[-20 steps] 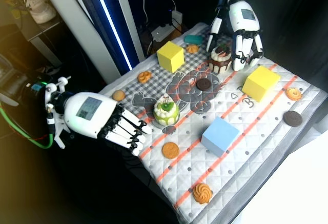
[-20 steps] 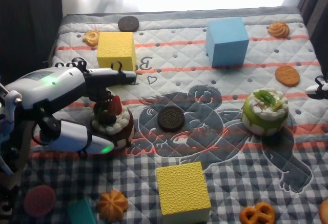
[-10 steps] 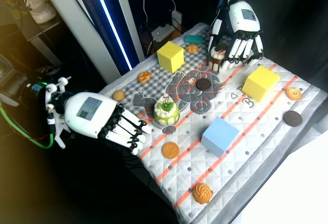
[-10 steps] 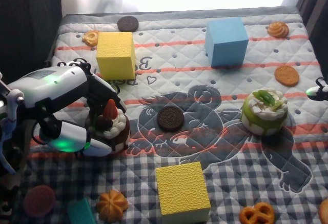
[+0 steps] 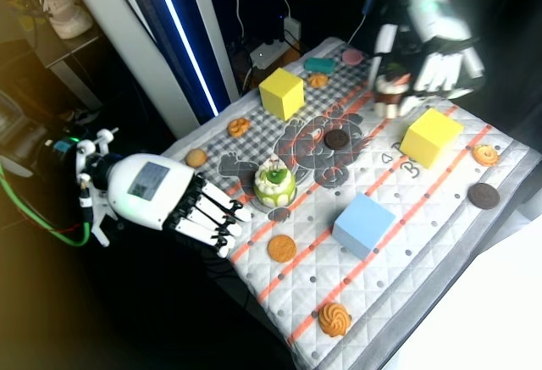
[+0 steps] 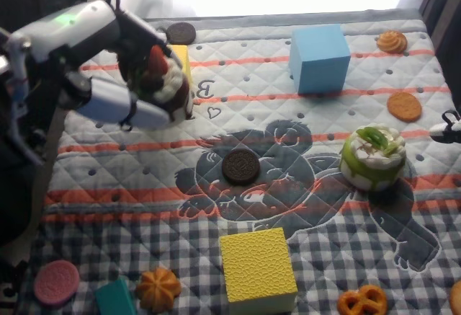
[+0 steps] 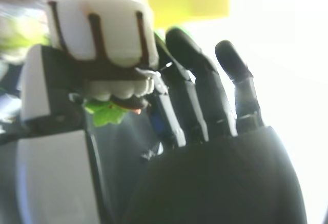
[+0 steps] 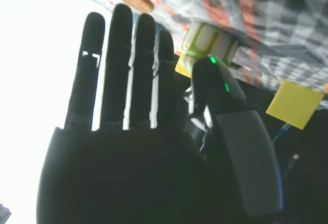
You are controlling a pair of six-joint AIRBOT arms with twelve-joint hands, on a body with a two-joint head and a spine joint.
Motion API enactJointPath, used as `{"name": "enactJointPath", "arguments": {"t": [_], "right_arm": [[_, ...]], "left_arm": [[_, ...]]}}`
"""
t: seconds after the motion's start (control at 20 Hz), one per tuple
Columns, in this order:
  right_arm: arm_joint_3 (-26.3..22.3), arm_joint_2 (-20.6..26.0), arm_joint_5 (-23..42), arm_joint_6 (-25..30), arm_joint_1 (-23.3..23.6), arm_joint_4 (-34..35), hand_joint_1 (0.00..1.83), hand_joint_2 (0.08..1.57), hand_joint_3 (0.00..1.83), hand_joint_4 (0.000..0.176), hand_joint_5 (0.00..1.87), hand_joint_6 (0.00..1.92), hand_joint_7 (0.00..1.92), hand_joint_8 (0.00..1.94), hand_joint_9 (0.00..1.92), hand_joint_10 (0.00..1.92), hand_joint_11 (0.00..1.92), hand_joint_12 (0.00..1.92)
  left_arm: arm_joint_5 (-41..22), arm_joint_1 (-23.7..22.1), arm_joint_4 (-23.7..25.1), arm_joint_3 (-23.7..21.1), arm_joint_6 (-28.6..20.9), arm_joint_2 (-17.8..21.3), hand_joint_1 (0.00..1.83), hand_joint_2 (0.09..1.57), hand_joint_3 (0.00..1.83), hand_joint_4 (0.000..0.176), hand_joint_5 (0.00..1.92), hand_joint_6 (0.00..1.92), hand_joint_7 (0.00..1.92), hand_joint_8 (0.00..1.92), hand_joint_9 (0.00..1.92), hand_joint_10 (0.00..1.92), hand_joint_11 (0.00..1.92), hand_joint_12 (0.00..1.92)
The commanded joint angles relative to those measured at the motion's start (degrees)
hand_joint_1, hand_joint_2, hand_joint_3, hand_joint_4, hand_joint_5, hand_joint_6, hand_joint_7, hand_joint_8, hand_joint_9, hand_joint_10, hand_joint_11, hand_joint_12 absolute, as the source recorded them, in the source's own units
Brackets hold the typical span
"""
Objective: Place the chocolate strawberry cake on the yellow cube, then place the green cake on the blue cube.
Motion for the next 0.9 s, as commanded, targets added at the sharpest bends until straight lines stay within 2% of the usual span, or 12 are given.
{"name": "enactJointPath", "arguments": {"t": [0.0, 0.05, 0.15, 0.35, 0.4, 0.45, 0.5, 0.55, 0.65, 0.7, 0.8, 0.85], "right_arm": [[0.5, 0.0, 6.6, 0.0, 0.2, 0.5, 0.47, 1.49, 0.0, 0.0, 0.62, 0.0, 0.75, 0.0, 0.74, 0.0, 0.3, 0.97], [0.5, -0.1, 6.6, 0.0, 0.2, 0.5, 0.48, 1.49, 0.0, 0.0, 0.62, 0.0, 0.75, 0.0, 0.75, 0.0, 0.33, 0.93], [0.6, -0.2, 6.6, 0.0, 0.2, 0.3, 0.49, 1.49, 0.0, 0.0, 0.62, 0.0, 0.75, 0.0, 0.74, 0.0, 0.32, 0.95], [0.8, -0.6, 6.6, 0.0, 0.1, 0.1, 0.45, 1.48, 0.0, 0.0, 0.63, 0.0, 0.77, 0.0, 0.77, 0.01, 0.35, 0.98], [0.8, -0.7, 6.6, 0.2, 0.1, 0.0, 0.51, 1.48, 0.0, 0.0, 0.6, 0.0, 0.75, 0.0, 0.73, 0.0, 0.33, 0.92], [0.9, -0.7, 6.6, 0.3, 0.1, -0.1, 0.51, 1.48, 0.0, 0.0, 0.6, 0.0, 0.75, 0.0, 0.73, 0.0, 0.33, 0.92], [1.0, -0.8, 6.6, 0.5, 0.1, -0.2, 0.49, 1.48, 0.0, 0.0, 0.59, 0.0, 0.74, 0.0, 0.72, 0.0, 0.34, 0.89], [1.0, -0.8, 6.6, 0.7, 0.1, -0.2, 0.51, 1.47, 0.0, 0.0, 0.61, 0.01, 0.75, 0.0, 0.75, 0.01, 0.37, 0.88], [1.0, -0.8, 6.6, 0.8, 0.0, -0.3, 0.46, 1.47, 0.0, 0.0, 0.61, 0.0, 0.75, 0.0, 0.75, 0.0, 0.38, 0.87], [1.0, -0.8, 6.6, 0.8, 0.0, -0.3, 0.46, 1.48, 0.0, 0.0, 0.6, 0.0, 0.75, 0.0, 0.75, 0.0, 0.38, 0.87], [1.1, -0.9, 6.6, 1.1, 0.1, -0.5, 0.41, 1.48, 0.0, 0.0, 0.6, 0.0, 0.74, 0.0, 0.74, 0.0, 0.37, 0.86], [1.2, -0.9, 6.6, 1.6, 0.1, -0.6, 0.43, 1.48, 0.0, 0.0, 0.61, 0.0, 0.75, 0.0, 0.75, 0.0, 0.37, 0.86]], "left_arm": [[-6.4, -1.7, -0.5, 1.1, -0.3, -0.2, 1.05, 1.05, 0.0, 0.176, 1.11, 0.75, 1.14, 0.5, 0.7, 1.28, 0.03, 1.82], [-6.3, -2.5, -1.1, 2.1, -0.3, -0.7, 1.05, 1.05, 0.0, 0.176, 1.1, 0.77, 1.13, 0.5, 0.7, 1.29, 0.12, 1.82], [-6.1, -3.9, -2.7, 4.6, -0.4, -2.0, 1.04, 1.06, 0.0, 0.176, 1.09, 0.79, 1.14, 0.47, 0.75, 1.2, 0.14, 1.76], [-5.3, -5.0, -3.7, 8.1, -0.4, -3.9, 1.05, 1.05, 0.0, 0.176, 1.12, 0.75, 1.11, 0.52, 0.68, 1.28, 0.16, 1.82], [-4.5, -5.3, -3.8, 8.8, -0.4, -4.4, 1.06, 1.04, 0.0, 0.176, 1.14, 0.71, 1.12, 0.54, 0.75, 1.18, 0.22, 1.75], [-3.8, -5.4, -4.3, 9.5, -0.4, -4.8, 1.06, 1.04, 0.0, 0.176, 1.14, 0.71, 1.12, 0.54, 0.75, 1.18, 0.22, 1.75], [-3.2, -5.4, -4.9, 10.2, -0.4, -5.2, 1.07, 1.03, 0.0, 0.176, 1.16, 0.66, 1.12, 0.64, 0.74, 1.32, 0.25, 1.79], [-2.3, -5.4, -5.5, 11.2, -0.4, -5.8, 1.07, 1.02, 0.0, 0.176, 1.18, 0.63, 1.13, 0.62, 0.73, 1.31, 0.22, 1.75], [-1.0, -5.3, -6.6, 12.7, -0.4, -6.7, 1.07, 1.02, 0.0, 0.176, 1.19, 0.62, 1.16, 0.53, 0.69, 1.34, 0.22, 1.8], [-0.7, -5.3, -6.8, 13.0, -0.3, -6.9, 1.06, 1.03, 0.0, 0.176, 1.16, 0.67, 1.12, 0.57, 0.67, 1.37, 0.22, 1.82], [0.1, -5.2, -7.4, 13.9, -0.3, -7.1, 1.06, 1.03, 0.0, 0.176, 1.17, 0.65, 1.13, 0.57, 0.71, 1.34, 0.23, 1.82], [0.2, -5.2, -7.7, 14.1, -0.3, -7.2, 1.06, 1.03, 0.0, 0.176, 1.15, 0.68, 1.1, 0.67, 0.68, 1.44, 0.21, 1.9]]}}
